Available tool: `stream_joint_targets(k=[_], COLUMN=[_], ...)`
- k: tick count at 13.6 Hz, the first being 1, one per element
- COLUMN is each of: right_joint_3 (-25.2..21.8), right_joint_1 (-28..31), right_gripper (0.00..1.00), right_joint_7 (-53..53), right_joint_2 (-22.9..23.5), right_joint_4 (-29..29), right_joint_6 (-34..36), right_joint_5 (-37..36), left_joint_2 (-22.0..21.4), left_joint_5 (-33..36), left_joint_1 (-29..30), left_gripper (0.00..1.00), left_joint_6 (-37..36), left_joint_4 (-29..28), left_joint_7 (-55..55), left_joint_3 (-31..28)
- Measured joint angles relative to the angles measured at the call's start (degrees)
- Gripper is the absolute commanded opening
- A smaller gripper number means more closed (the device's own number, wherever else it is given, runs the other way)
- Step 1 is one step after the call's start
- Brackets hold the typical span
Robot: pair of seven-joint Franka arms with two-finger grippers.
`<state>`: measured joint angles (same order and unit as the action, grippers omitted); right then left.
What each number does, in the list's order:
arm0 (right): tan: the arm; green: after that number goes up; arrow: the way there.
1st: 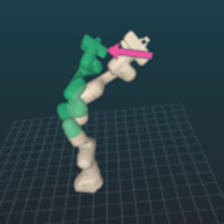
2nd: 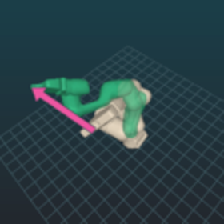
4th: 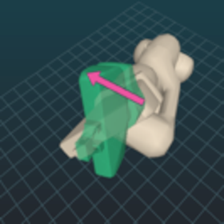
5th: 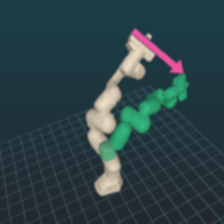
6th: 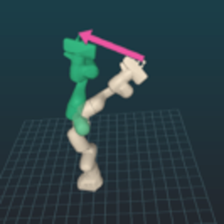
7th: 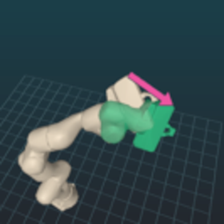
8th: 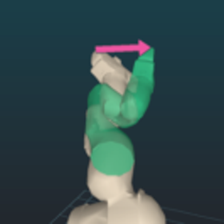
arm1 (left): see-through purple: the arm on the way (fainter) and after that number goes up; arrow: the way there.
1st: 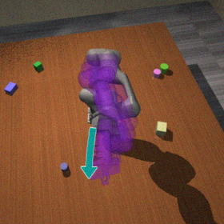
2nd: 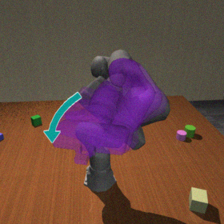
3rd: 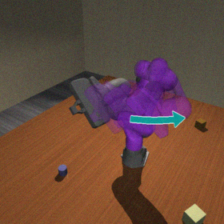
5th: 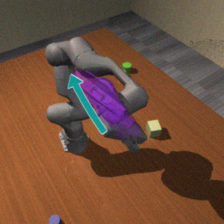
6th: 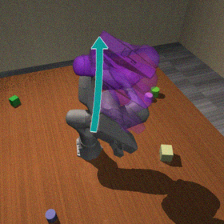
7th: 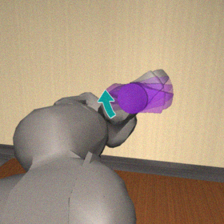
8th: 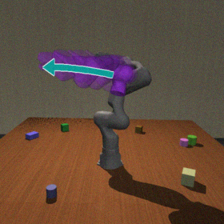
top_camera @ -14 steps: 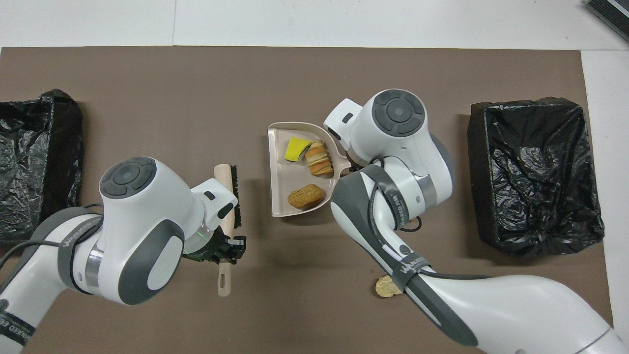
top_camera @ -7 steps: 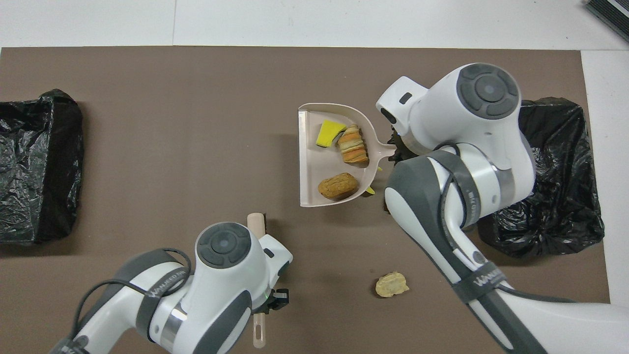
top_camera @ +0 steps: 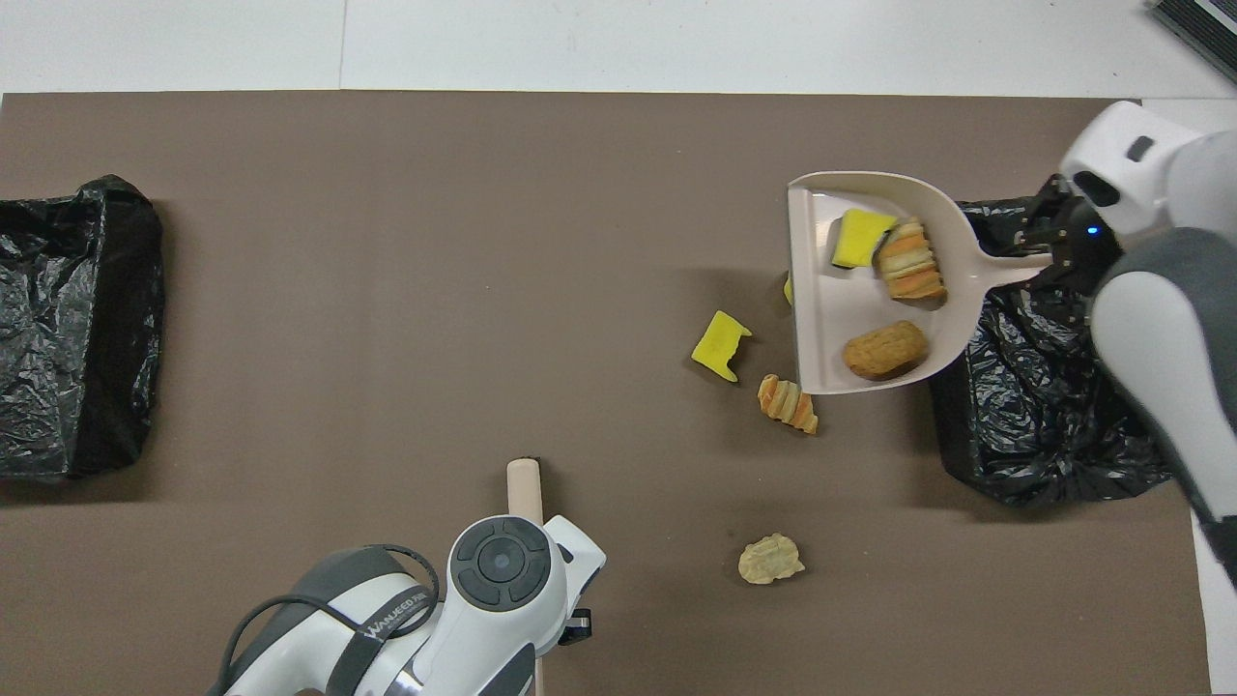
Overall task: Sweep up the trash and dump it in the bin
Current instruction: 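Carry the loaded dustpan to the bin with the right gripper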
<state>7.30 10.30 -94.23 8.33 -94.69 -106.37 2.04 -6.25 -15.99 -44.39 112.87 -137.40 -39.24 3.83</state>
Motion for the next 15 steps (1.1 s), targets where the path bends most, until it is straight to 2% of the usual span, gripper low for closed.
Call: stream_joint_targets(k=[1,2,3,6,8,10,12,15], right_joint_3=[-0.05,-0.1,-0.18,-0.43,-0.42,-0.04,0.26,0.45], right_joint_1=[3.33,6.49,9.32,14.53,14.89,14.69,13.5,7.95], right_gripper=[0.0,0.0,0.0,0.0,0.0,0.0,0.0,0.0], right_joint_7=[-3.56,-6.88,-9.64,-13.94,-13.22,-8.46,-3.52,3.16], right_joint_2=[-0.22,-0.27,-0.27,-0.43,-0.69,-1.23,-1.84,-2.74], right_joint_4=[-0.04,-0.06,-0.07,-0.31,-0.81,-1.86,-3.07,-5.04], right_joint_6=[0.0,0.0,0.0,0.0,-0.18,-0.57,-0.71,-0.82], right_joint_5=[0.34,0.71,0.9,-1.6,-6.93,-13.81,-19.71,-29.53], left_joint_2=[-0.12,-0.14,-0.14,-0.2,-0.46,-0.79,-0.9,0.05], left_joint_5=[0.0,0.0,0.0,0.01,0.02,0.09,0.26,4.42], left_joint_1=[0.0,0.0,0.0,0.09,1.29,5.27,9.45,14.25], left_gripper=[0.12,0.58,1.0,1.0,1.0,1.0,1.0,1.0], left_joint_6=[0.28,0.47,0.52,1.14,1.6,1.66,1.63,1.22], left_joint_4=[-0.29,-0.52,-0.7,-0.8,-0.23,1.88,5.07,10.84], left_joint_7=[-0.19,-0.35,-0.41,-0.91,-1.05,-0.73,0.67,5.62], left_joint_3=[-0.03,-0.05,-0.06,-0.31,-0.83,-1.1,-1.34,-1.48])
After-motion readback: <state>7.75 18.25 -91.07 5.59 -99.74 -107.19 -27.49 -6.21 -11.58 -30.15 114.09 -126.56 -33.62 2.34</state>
